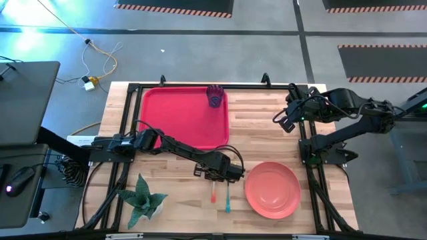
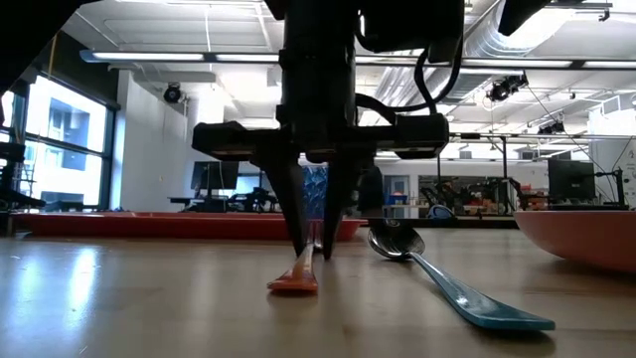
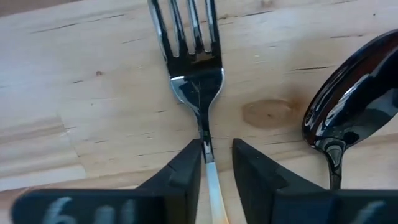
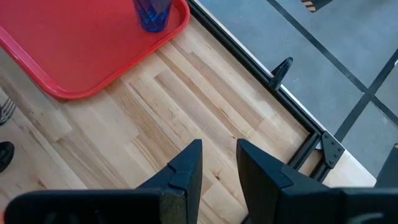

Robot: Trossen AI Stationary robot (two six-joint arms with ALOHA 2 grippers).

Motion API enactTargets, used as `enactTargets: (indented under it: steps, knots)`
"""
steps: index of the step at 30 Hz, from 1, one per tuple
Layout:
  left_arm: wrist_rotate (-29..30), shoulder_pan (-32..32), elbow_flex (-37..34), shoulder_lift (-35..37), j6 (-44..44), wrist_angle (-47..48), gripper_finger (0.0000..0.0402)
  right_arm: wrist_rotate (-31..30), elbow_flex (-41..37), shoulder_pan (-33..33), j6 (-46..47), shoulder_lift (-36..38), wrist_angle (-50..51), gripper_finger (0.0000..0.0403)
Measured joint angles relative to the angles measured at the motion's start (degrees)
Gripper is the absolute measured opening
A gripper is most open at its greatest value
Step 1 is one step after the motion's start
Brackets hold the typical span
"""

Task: Pick and place plate/cup/fork/spoon on tray
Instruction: Put the orange fork on the left of the red serving tray

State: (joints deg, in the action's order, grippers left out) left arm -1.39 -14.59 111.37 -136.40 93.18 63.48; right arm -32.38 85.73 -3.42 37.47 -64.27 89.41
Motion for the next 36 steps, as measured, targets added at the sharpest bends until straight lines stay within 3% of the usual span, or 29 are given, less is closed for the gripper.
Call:
enactTargets:
  steps: [8, 22, 31, 36]
  knots:
    - [0.0, 0.0, 0.0, -0.1, -0.9, 0.7, 0.0008, 0.0, 0.0, 0.0, -0.2, 0.0, 0.0, 0.0090]
    - [0.2, -0.1, -0.4, 6.0, -5.5, 2.7, 0.0006, 0.0, 0.0, 0.0, -0.4, 0.0, 0.0, 0.0090]
    - [5.0, 1.0, -0.3, 12.8, -11.8, 4.2, 0.0005, -0.1, 0.0, 0.0, -0.4, 0.0, 0.0, 0.0090]
    - [8.4, 2.8, -0.2, 16.7, -15.0, 9.6, 0.0006, -0.1, 0.0, 0.0, -0.4, 0.0, 0.0, 0.0090]
